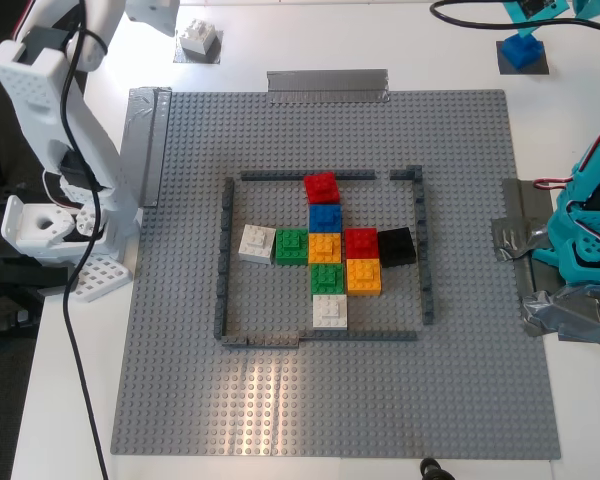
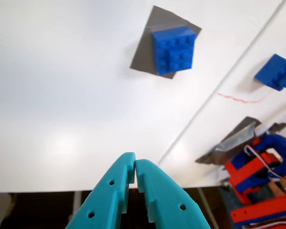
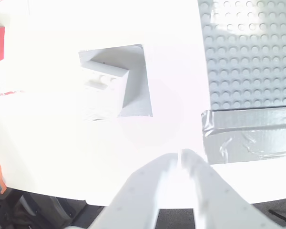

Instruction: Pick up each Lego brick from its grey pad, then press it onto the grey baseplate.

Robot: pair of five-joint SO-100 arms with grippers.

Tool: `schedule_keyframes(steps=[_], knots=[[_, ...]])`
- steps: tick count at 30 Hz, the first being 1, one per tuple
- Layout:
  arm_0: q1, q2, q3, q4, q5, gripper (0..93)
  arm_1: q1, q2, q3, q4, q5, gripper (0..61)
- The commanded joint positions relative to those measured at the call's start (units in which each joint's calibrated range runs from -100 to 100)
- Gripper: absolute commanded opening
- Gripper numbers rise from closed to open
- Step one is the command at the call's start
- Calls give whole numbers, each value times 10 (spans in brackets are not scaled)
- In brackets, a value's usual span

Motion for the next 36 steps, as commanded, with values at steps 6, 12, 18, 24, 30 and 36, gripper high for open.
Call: schedule_keyframes(steps=[6,12,18,24,30,36], knots=[[-14,8,-36,-24,2,115,-13,93,-159,7,-39,2],[-9,55,-42,-26,6,155,-16,144,-213,6,-58,2],[23,101,-96,-21,34,236,-18,171,-225,-34,-54,173],[33,164,-128,-26,61,236,-22,225,-275,-40,-54,245],[31,222,-195,-27,66,236,-24,261,-299,-46,-57,257],[18,264,-226,-26,69,230,-22,273,-299,-59,-58,251]])
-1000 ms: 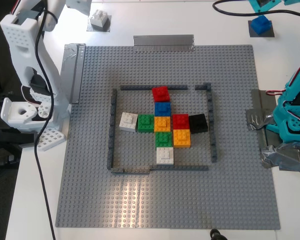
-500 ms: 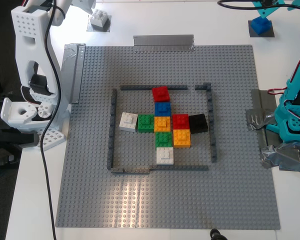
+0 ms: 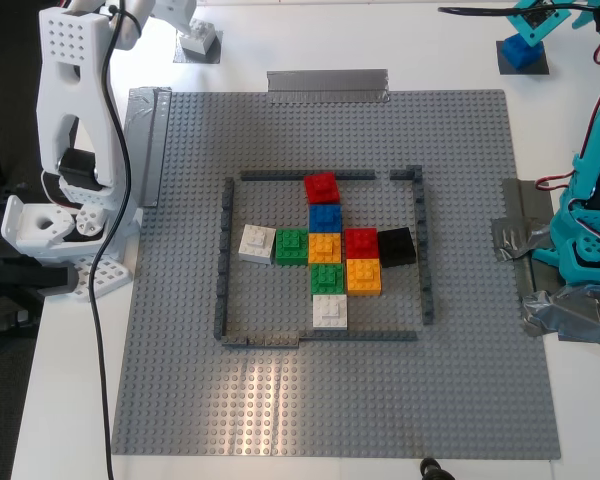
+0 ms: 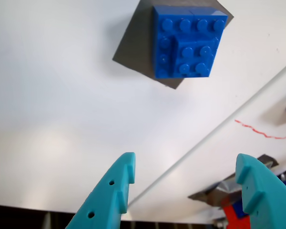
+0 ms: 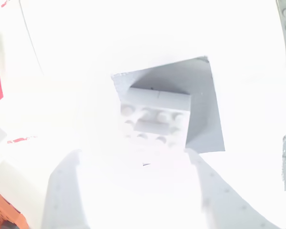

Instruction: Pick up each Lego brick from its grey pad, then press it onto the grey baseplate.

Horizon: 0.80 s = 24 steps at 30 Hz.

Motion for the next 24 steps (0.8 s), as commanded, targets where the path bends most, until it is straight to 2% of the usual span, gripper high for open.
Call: schedule_keyframes(steps=[1,24], knots=[[-12,9,-34,2,3,223,-3,-9,-47,-9,-2,251],[-55,45,-34,2,-27,223,3,13,-33,-44,3,225]])
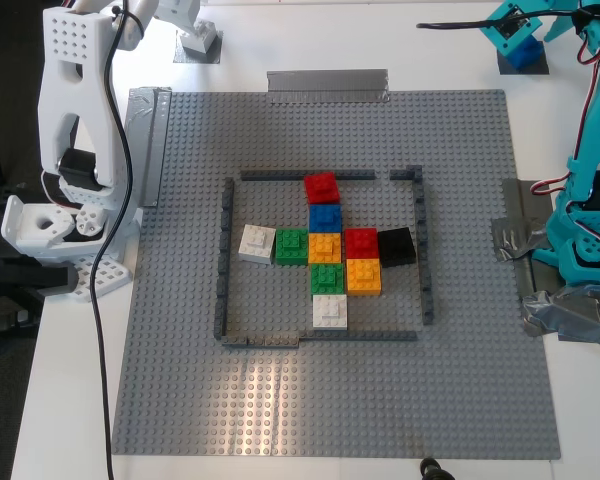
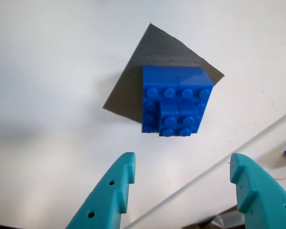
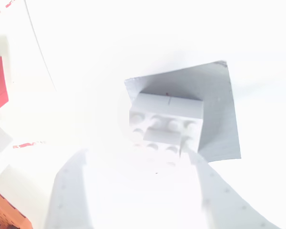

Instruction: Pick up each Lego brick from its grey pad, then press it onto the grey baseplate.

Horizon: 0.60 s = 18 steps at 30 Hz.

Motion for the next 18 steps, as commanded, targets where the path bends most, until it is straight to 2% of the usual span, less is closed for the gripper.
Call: schedule_keyframes(steps=[1,5,15,18], knots=[[-10,3,-26,-1,-9,223,2,-11,-32,-7,9,208],[-17,11,-25,-2,-13,223,2,-9,-29,-6,14,168],[-12,31,-25,-24,-13,220,1,-6,-31,15,11,141],[-11,36,-25,-25,-12,217,0,-6,-33,21,14,109]])
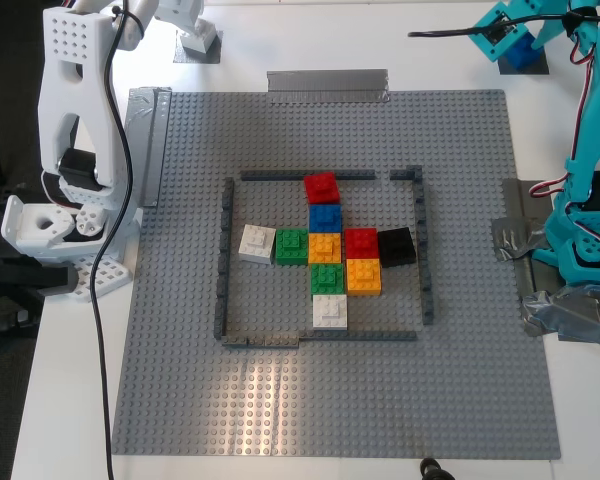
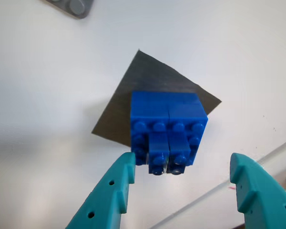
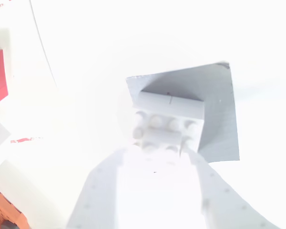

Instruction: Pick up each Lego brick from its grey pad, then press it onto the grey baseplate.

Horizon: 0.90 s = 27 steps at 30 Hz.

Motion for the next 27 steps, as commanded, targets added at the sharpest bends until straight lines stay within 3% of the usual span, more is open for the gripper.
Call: schedule_keyframes(steps=[1,9,14,20,23,27], knots=[[2,-4,-18,-4,0,217,0,-6,-34,16,3,104],[2,-4,-15,-4,-1,214,-2,-16,-34,25,11,34],[4,-4,-13,-3,-2,137,-3,-28,-51,23,17,4],[8,-4,-13,-1,-15,86,-1,-55,-83,30,22,2],[9,-4,-12,1,-19,7,1,-78,-87,37,22,2],[13,-10,-13,3,-16,0,1,-114,-84,58,24,2]])
